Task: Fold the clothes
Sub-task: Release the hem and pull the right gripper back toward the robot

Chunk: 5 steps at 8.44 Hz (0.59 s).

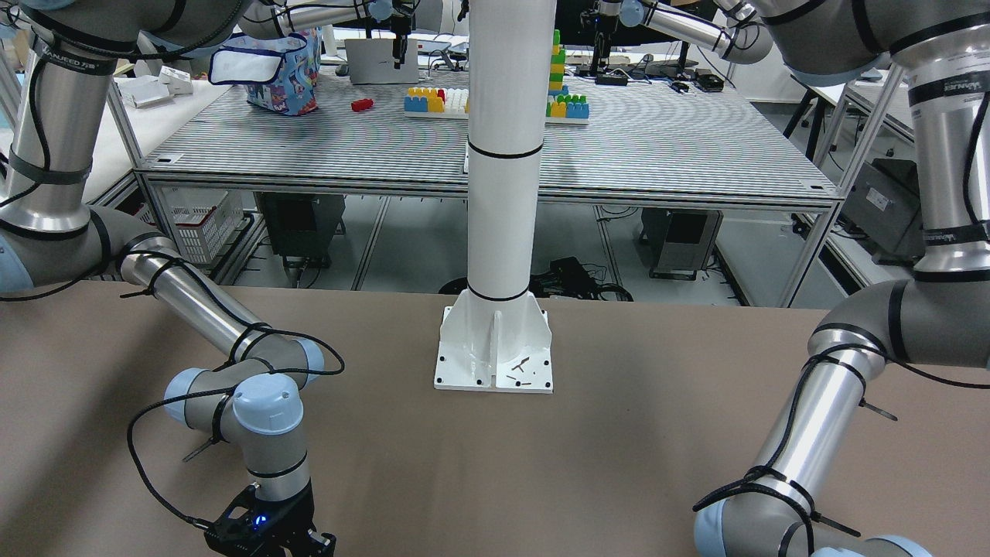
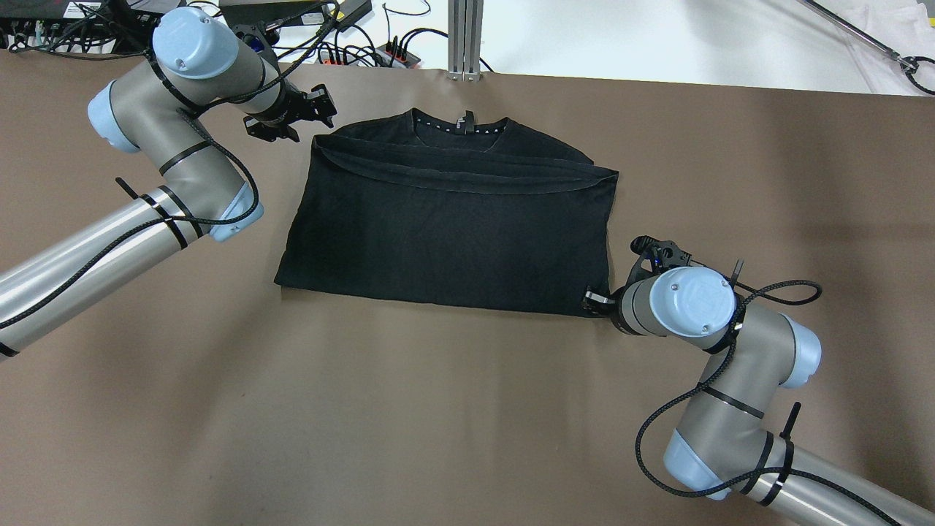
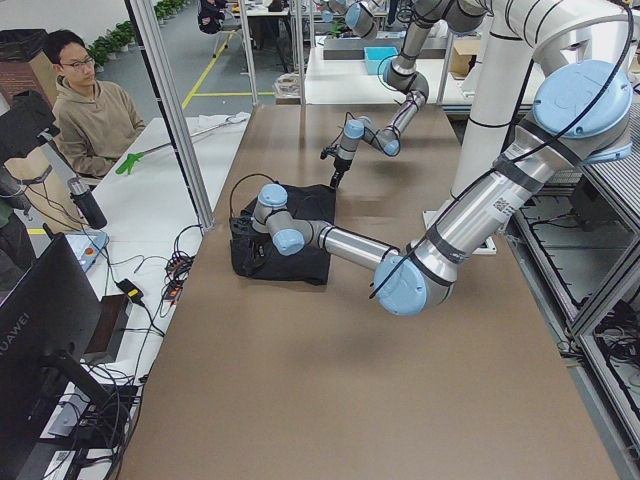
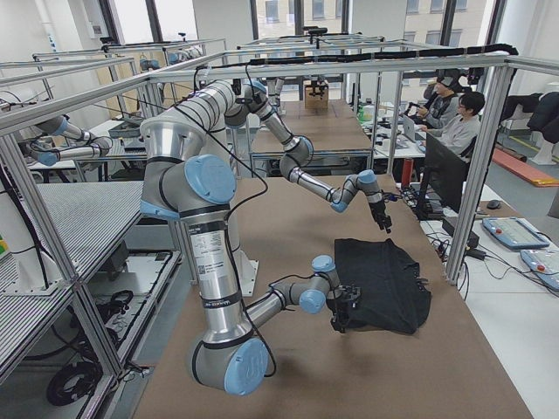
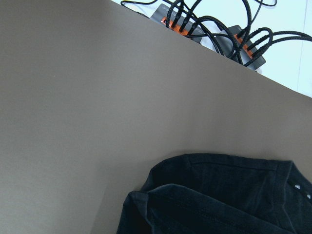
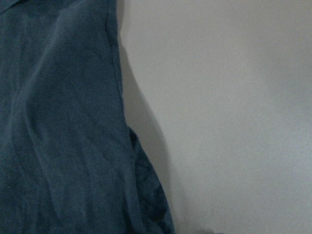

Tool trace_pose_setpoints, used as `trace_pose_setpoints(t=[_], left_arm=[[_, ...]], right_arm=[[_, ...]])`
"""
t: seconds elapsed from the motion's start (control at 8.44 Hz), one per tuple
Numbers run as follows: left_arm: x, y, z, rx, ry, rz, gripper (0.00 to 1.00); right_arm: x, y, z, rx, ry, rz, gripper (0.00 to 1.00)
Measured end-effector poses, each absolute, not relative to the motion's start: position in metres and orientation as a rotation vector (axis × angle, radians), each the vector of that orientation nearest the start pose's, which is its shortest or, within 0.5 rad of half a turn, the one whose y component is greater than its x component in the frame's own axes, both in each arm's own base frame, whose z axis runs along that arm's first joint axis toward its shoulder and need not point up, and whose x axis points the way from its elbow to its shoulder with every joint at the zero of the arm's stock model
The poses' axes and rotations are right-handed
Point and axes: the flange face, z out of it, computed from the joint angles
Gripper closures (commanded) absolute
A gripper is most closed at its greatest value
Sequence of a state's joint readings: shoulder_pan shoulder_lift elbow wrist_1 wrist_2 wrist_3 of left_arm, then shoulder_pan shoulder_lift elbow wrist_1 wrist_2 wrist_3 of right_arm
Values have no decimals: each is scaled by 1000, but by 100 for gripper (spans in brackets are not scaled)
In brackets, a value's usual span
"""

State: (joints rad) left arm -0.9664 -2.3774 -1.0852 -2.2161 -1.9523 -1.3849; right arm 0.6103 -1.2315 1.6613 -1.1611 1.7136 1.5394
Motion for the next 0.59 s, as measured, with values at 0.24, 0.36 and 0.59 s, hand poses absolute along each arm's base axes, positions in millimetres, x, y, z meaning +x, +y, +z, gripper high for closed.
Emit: trace_pose_setpoints(t=[0.24,0.36,0.59], left_arm=[[381,-722,303,230,1005,-527,31],[380,-721,303,232,1006,-527,31],[379,-719,303,235,1008,-528,31]], right_arm=[[-460,-459,392,124,-850,497,100],[-460,-459,392,122,-852,500,100],[-456,-459,383,116,-872,501,100]])
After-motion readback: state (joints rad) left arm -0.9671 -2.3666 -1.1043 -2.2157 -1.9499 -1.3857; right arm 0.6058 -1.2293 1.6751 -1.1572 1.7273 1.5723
